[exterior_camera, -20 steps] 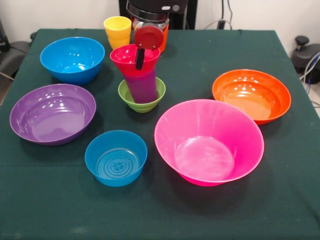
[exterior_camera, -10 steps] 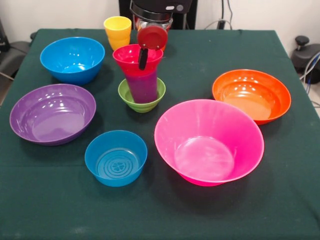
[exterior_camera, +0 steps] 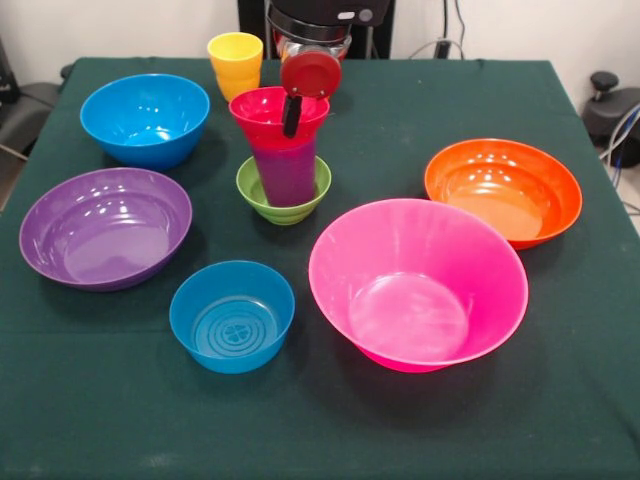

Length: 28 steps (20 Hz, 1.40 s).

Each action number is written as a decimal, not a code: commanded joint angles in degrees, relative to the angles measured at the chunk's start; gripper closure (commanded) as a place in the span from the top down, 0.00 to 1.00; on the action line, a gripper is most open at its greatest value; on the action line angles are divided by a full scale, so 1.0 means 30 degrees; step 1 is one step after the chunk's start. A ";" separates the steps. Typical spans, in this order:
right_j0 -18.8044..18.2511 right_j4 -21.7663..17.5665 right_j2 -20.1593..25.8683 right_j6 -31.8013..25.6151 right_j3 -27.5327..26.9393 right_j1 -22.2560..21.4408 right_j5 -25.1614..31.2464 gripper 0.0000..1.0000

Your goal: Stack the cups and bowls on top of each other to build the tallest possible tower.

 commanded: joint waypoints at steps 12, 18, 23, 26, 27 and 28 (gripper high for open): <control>0.0433 -0.0960 0.1820 -0.2640 -0.0651 0.0473 0.1309 0.00; 0.0524 -0.0996 0.1716 -0.2524 -0.0596 0.0421 0.1222 0.00; 0.0428 -0.1100 0.1693 -0.2602 -0.0542 0.0398 0.0947 0.00; 0.0387 -0.1115 0.1699 -0.2620 -0.0455 0.0335 0.0850 0.00; 0.0320 -0.1116 0.1738 -0.2663 -0.0402 0.0319 0.0784 0.00; 0.0281 -0.1133 0.1770 -0.2674 -0.0326 0.0316 0.0640 0.00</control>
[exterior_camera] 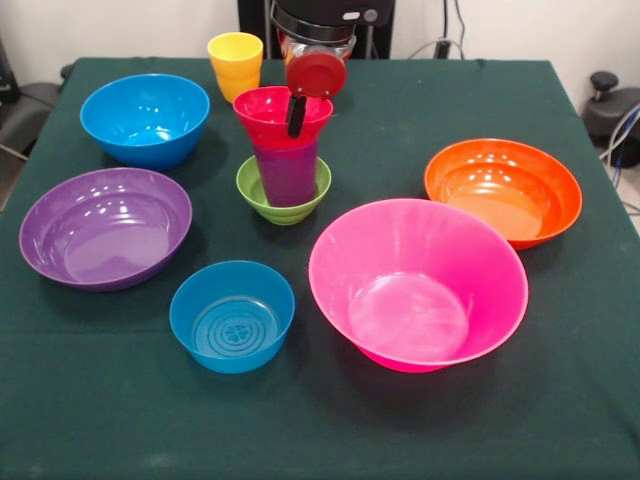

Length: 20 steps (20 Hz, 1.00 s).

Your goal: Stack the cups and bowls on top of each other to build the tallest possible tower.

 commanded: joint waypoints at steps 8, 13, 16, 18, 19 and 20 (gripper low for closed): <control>-0.0059 -0.1236 0.1871 -0.2857 -0.0054 0.0235 0.0064 0.00; 0.0134 -0.1451 0.1562 -0.2865 -0.0233 0.0184 0.0290 0.00; -0.0049 -0.1331 0.1629 -0.3131 -0.0303 -0.0113 0.0813 0.00; 0.0063 -0.1340 0.1534 -0.3103 -0.0342 -0.0235 0.1014 0.00; 0.0169 -0.1322 0.1499 -0.2980 -0.0333 -0.0237 0.0990 0.00; 0.0139 -0.1286 0.1572 -0.2964 -0.0280 -0.0250 0.0881 0.00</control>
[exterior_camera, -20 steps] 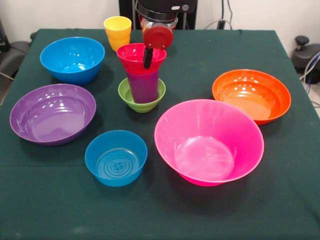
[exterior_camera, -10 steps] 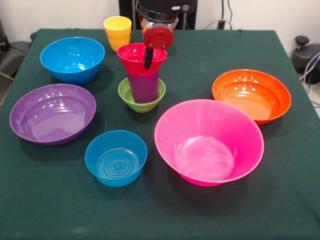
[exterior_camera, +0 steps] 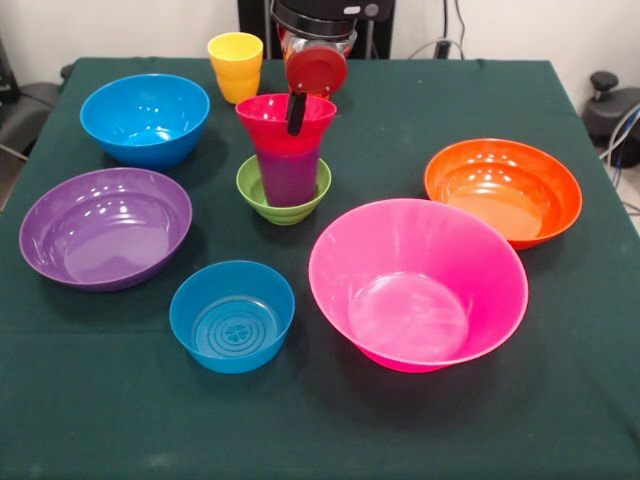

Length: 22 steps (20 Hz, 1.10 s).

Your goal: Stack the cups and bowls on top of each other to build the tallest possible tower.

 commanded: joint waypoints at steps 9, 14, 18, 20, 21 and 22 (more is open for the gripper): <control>-0.0453 -0.1251 0.2078 -0.3166 -0.0163 0.0173 0.0098 0.00; -0.0365 -0.1180 0.2167 -0.2973 -0.0015 0.0158 0.0038 0.00; -0.0512 -0.1165 0.2317 -0.3009 0.0010 0.0291 -0.0134 0.00; -0.0645 -0.0976 0.2525 -0.2926 0.0178 0.0319 -0.0245 0.00; -0.0616 -0.1029 0.2477 -0.2901 0.0148 0.0340 -0.0290 0.00; -0.0665 -0.1006 0.2535 -0.2904 0.0196 0.0337 -0.0332 0.00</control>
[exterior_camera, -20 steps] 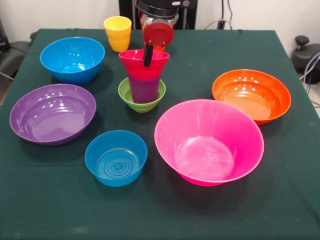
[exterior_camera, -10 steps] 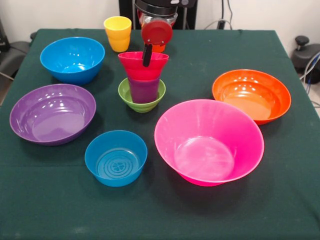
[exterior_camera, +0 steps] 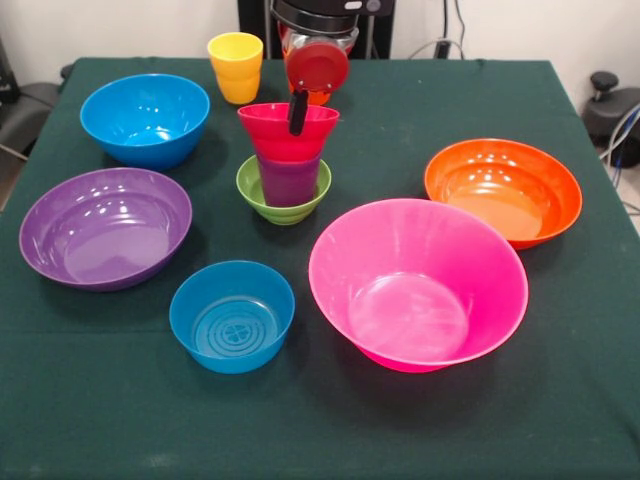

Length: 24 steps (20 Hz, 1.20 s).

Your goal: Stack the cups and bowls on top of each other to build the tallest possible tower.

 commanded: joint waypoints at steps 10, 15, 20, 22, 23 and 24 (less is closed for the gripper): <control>-0.0531 -0.1247 0.2172 -0.3123 0.0041 0.0639 -0.0095 0.00; -0.0780 -0.1229 0.2429 -0.3318 0.0110 0.0654 -0.0116 0.00; -0.0890 -0.1305 0.2532 -0.3465 0.0085 0.0652 0.0074 1.00; -0.0867 -0.1332 0.2520 -0.3508 0.0061 0.0634 0.0176 1.00; -0.0857 -0.1333 0.2507 -0.3494 0.0068 0.0621 0.0219 1.00; -0.0882 -0.1307 0.2553 -0.3499 0.0143 0.0596 0.0225 1.00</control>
